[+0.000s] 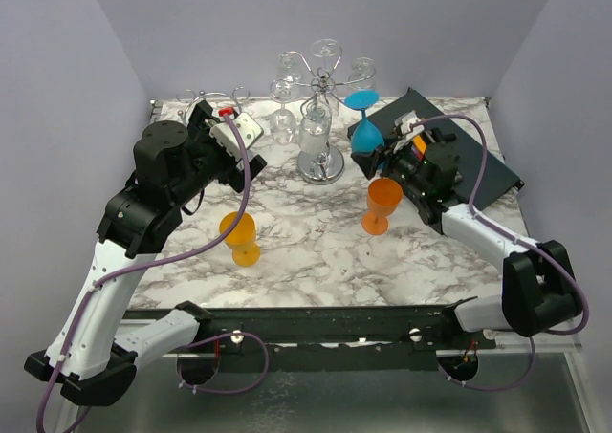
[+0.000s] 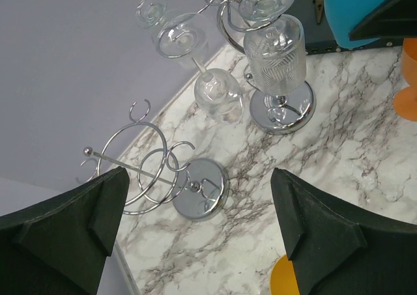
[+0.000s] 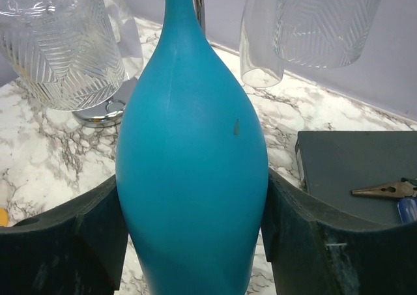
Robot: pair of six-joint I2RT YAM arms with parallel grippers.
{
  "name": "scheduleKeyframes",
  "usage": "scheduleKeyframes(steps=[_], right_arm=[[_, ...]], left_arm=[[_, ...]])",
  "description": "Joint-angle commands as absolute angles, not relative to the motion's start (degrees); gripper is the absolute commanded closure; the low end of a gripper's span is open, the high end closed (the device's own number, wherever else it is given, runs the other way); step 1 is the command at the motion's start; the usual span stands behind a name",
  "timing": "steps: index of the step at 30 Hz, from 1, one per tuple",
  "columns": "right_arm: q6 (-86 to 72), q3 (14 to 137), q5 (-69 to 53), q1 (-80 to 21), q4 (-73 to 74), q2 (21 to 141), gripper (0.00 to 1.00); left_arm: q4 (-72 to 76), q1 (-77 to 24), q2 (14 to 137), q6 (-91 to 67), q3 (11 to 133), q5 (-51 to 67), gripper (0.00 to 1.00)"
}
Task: Place the wine glass upside down on the wine glass rack
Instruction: Turn the wine glass upside down at the wine rack.
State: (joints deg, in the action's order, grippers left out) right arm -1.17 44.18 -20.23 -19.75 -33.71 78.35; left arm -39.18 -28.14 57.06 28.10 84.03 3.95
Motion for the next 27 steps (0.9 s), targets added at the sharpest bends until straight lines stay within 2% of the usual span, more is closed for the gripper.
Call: scheduleKeyframes(steps=[1, 2, 4, 16, 27], right_arm=[[-4.32, 42.95, -17.40, -19.81, -38.44, 80.16, 0.26], [-4.35, 42.89, -17.13, -19.82, -38.09, 80.48, 0.19], [-4.26, 43.03, -16.46, -19.86, -36.90, 80.84, 0.00], [-2.02, 45.03, -14.34, -19.76, -27.86, 74.71, 0.00], [-6.86, 46.29, -14.67, -19.82, -11.75, 57.84, 0.05]], left_arm=[[-39.63, -28.34, 56.27, 28.12, 84.20, 2.66, 0.01], [-39.59, -28.30, 56.18, 28.06, 84.01, 2.49, 0.01], [-39.59, -28.30, 56.26, 28.18, 83.68, 1.99, 0.01], [-39.70, -28.30, 57.40, 26.62, 84.02, 0.44, 0.01], [-39.72, -27.35, 65.01, 21.70, 89.75, -12.45, 0.01]])
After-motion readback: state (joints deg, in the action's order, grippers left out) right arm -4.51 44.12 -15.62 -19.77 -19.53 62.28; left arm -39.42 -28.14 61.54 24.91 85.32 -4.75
